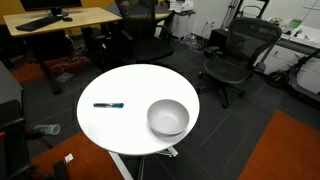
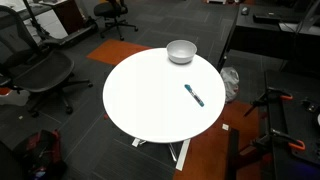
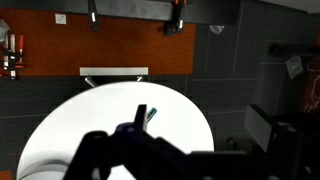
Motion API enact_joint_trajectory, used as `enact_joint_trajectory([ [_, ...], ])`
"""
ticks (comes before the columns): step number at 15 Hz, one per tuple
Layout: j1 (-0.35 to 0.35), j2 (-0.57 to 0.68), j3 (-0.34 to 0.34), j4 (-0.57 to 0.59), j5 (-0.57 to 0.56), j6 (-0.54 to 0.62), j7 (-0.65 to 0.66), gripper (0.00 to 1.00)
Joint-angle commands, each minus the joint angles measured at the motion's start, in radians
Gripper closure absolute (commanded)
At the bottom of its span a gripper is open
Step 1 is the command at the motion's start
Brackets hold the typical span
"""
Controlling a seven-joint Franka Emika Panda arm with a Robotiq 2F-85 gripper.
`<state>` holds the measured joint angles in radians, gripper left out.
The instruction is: Put the pen in the bowl
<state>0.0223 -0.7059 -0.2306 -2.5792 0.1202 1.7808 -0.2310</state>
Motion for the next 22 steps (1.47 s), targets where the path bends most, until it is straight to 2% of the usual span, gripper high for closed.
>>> enact_joint_trajectory([
  [1,-0.026,0.005,0.022,0.002,0.013,-0.004,-0.014,0.00],
  [7,-0.026,0.005,0.022,0.002,0.013,-0.004,-0.014,0.00],
  [9,-0.029,0.021,0.032,0.005,0.020,0.030,0.012,0.00],
  [16,-0.058,0.080,0.124,-0.032,0.010,0.247,0.189,0.00],
  [22,-0.067,0.142,0.177,-0.089,0.004,0.397,0.308,0.00],
])
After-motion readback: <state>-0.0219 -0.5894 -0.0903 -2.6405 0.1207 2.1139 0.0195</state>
